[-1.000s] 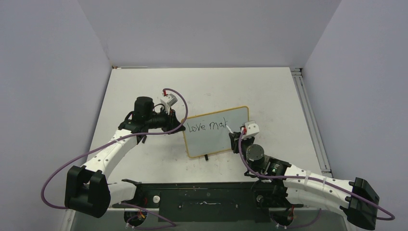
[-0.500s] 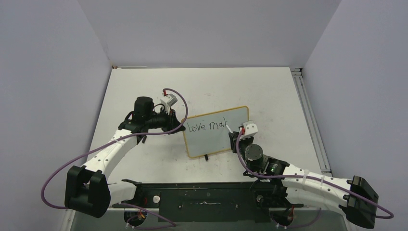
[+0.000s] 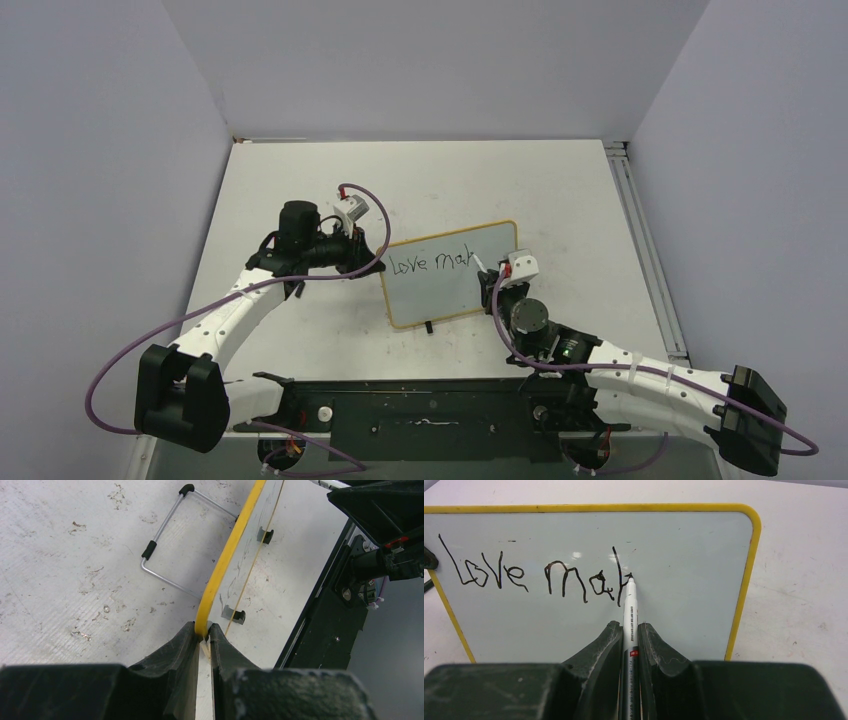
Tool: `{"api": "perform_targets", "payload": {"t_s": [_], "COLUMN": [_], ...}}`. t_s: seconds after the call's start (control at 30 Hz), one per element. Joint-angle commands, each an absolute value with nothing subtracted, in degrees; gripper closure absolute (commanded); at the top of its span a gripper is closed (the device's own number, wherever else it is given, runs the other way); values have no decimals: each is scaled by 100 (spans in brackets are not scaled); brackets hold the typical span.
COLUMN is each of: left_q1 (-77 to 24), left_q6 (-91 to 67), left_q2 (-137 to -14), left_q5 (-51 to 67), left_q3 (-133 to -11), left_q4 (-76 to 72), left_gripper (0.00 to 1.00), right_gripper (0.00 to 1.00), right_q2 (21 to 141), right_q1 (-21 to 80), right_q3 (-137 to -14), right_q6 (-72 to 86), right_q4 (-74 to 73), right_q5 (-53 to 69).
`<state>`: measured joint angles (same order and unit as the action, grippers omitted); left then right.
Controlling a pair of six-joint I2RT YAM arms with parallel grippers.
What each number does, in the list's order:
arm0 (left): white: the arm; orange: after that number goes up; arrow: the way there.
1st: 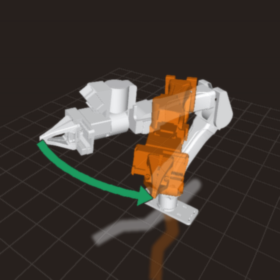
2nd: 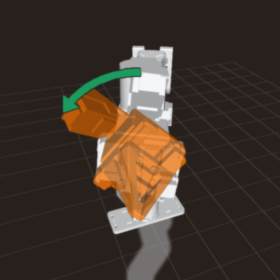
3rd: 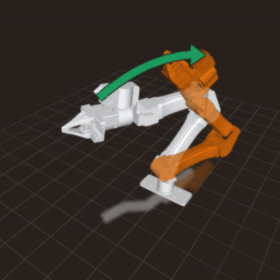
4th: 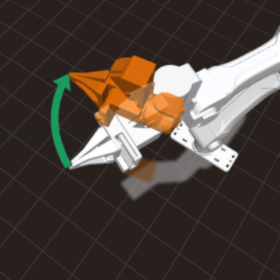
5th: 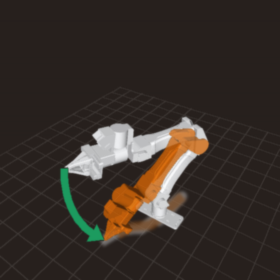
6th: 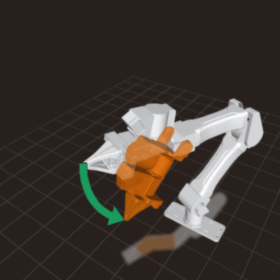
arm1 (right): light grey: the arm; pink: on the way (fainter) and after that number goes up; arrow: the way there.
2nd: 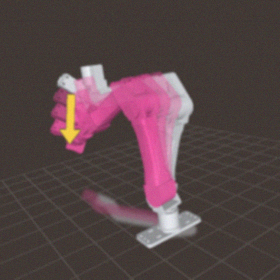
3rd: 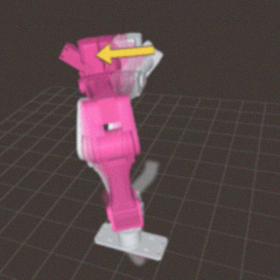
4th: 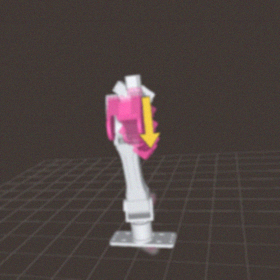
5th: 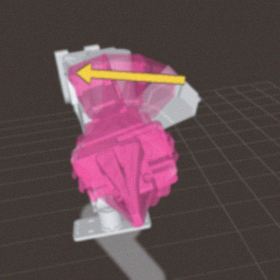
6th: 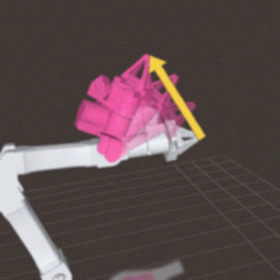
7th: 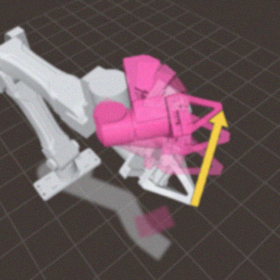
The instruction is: Write a sentence on the whiteboard
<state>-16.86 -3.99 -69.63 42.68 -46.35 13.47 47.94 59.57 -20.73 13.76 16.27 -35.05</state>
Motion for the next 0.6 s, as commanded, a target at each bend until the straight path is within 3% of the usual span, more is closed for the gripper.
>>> {"api": "perform_targets", "payload": {"t_s": [0.0, 0.57], "left_q1": [-1696, -1696], "left_q6": [-294, -299], "left_q2": [-6891, -6891], "left_q5": [4143, 4152], "left_q3": [-4825, -4825], "left_q4": [1414, 1423], "left_gripper": [100, 100], "right_gripper": [95, 95], "right_q2": [4791, 4642], "right_q1": [5904, 5979], "right_q3": [-2199, -2095], "right_q6": [1314, 1563], "right_q4": [1923, 1597], "right_q5": [-3583, -3370]}}
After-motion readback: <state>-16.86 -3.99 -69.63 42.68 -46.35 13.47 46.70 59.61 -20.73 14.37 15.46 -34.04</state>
